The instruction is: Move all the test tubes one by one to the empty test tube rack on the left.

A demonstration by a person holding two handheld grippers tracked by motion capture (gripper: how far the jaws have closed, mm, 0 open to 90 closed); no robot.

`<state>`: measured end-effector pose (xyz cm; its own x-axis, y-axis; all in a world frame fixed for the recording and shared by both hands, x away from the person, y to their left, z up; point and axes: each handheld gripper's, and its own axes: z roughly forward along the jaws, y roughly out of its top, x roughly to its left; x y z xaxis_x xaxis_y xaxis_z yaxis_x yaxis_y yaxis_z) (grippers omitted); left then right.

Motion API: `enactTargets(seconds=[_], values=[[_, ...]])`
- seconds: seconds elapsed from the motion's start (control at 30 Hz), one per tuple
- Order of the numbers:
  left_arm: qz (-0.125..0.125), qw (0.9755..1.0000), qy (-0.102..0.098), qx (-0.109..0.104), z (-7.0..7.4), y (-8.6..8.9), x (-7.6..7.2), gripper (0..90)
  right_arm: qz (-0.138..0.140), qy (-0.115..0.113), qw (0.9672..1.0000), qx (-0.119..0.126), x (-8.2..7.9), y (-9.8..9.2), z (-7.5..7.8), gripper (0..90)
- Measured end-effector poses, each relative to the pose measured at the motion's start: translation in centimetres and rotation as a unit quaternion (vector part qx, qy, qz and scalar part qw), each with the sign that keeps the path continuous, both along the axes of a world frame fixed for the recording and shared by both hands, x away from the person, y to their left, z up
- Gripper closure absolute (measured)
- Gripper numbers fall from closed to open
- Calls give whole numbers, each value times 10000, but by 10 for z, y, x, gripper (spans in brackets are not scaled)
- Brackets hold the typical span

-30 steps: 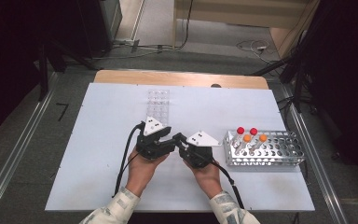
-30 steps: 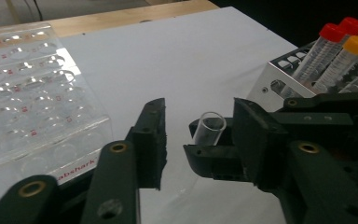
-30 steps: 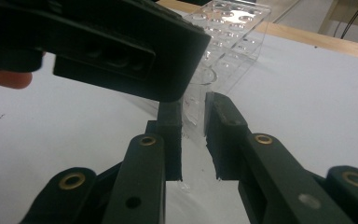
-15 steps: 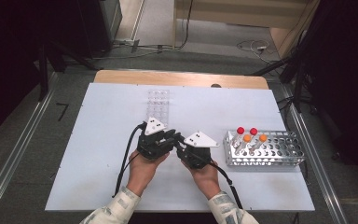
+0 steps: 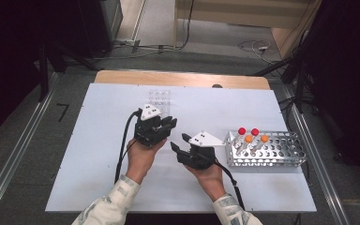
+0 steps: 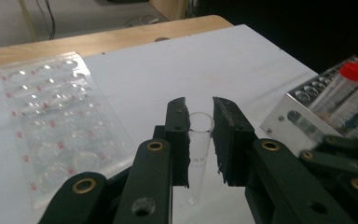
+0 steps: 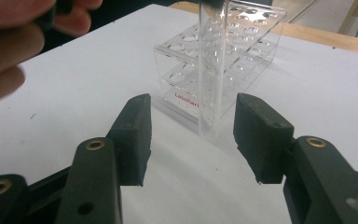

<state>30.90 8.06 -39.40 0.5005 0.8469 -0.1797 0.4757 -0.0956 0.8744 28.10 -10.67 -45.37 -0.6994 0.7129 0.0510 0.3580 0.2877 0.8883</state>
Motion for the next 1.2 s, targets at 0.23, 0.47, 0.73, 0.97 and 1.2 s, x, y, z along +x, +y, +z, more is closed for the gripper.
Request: enactTargets(seconds=[0.23, 0.47, 0.73, 0.97, 1.2], values=[[254, 9995, -152, 56, 21, 6, 20, 771, -34, 18, 10000, 40, 0, -6, 1, 440], [456, 9986, -230, 120, 29, 14, 32, 771, -25, -2, 10000, 90, -1, -10, 3, 437], [728, 9967, -289, 216, 29, 21, 46, 771, -37, 25, 9999, 93, -1, -11, 4, 373], [774, 9961, -228, 351, 23, 19, 53, 771, -31, 51, 9999, 149, -1, -14, 5, 324], [782, 9953, -248, 517, 17, 11, 54, 770, -29, 51, 9998, 182, -1, -16, 5, 310]])
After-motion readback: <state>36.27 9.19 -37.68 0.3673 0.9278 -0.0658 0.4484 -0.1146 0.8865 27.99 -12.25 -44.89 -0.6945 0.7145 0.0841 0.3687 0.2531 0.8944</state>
